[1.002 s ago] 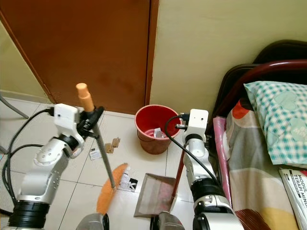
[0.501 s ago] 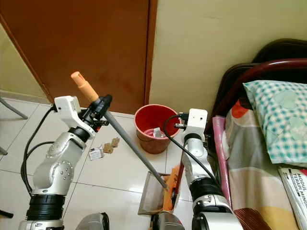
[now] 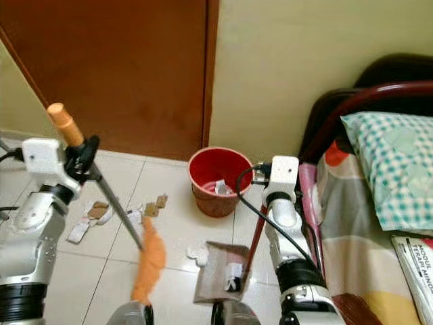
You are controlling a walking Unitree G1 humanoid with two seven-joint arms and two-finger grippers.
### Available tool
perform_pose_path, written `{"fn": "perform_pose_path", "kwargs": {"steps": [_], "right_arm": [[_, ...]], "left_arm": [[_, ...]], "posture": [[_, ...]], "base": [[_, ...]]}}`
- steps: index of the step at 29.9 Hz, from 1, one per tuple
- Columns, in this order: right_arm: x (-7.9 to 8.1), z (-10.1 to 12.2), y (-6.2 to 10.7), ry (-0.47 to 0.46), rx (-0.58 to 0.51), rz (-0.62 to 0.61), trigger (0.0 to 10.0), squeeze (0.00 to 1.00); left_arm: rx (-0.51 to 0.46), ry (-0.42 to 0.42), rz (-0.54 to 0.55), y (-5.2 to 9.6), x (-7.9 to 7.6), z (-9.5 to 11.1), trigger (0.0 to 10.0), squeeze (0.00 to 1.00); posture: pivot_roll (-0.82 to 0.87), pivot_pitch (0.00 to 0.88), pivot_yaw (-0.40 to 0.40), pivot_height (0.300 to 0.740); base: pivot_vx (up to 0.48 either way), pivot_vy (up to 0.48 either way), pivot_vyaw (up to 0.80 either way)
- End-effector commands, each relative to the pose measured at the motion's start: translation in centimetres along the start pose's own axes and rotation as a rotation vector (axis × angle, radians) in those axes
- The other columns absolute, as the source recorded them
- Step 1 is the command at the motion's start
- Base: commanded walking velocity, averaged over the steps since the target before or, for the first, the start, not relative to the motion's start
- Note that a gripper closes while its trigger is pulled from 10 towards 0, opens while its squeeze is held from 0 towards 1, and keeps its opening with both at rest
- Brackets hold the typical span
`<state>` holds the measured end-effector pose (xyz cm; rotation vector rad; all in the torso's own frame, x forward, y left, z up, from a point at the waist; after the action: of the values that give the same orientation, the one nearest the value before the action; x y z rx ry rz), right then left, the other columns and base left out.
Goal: Sweep floor
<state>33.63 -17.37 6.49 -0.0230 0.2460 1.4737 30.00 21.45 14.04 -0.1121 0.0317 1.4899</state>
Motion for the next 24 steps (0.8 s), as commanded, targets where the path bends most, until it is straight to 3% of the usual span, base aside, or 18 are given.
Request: {"fn": "perform_pose_path", "kwargs": {"steps": [1,11,14,15,19,24], "right_arm": [[-0.9,-0.4,0.5,0.035,0.000,-0.006,10.0,0.00],[-0.6,-0.3,1.2,0.008,-0.031,0.026,10.0,0.00],[2.6,4.1,0.9,-0.017,-0.207,0.164,10.0,0.00],[2.7,4.6,0.6,-0.042,-0.211,0.158,10.0,0.00],[2.3,4.8,0.4,-0.064,-0.205,0.139,10.0,0.00],[0.5,4.0,0.6,-0.148,-0.168,0.093,10.0,0.00]], "left_arm": [[0.035,-0.014,-0.014,0.7,-0.5,-0.9,10.0,0.00],[0.081,-0.084,-0.035,2.1,-1.2,-3.0,10.0,0.00],[0.075,-0.108,-0.035,1.8,-1.4,-3.1,10.0,0.00],[0.068,-0.108,-0.036,1.7,-1.5,-2.9,10.0,0.00],[0.062,-0.110,-0.037,1.7,-1.6,-2.8,10.0,0.00],[0.080,-0.071,-0.008,2.4,-1.6,-3.7,10.0,0.00]], "posture": [[0.05,0.101,-0.067,0.740],[0.05,0.068,-0.049,0.740],[0.04,0.067,-0.041,0.740],[0.04,0.070,-0.039,0.740],[0.04,0.070,-0.037,0.740],[0.03,0.069,-0.030,0.740]], "base": [[0.000,0.000,0.00],[0.000,0.000,0.00],[0.000,0.000,0.00],[0.000,0.000,0.00],[0.000,0.000,0.00],[0.000,0.000,0.00]]}}
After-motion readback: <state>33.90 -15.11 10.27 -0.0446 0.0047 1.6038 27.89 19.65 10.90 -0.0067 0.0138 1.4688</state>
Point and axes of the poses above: a point about 5 cm out from each wrist's last joint towards the gripper, its own y axis pointing back from the gripper into the wrist, its own z axis along the axis of the wrist's last joint, x = y × z, the point moved 2 cm from there along -y, pointing out of the wrist towards the gripper, and after that the axes turned 7 degrees about y, right-handed, at the moved point
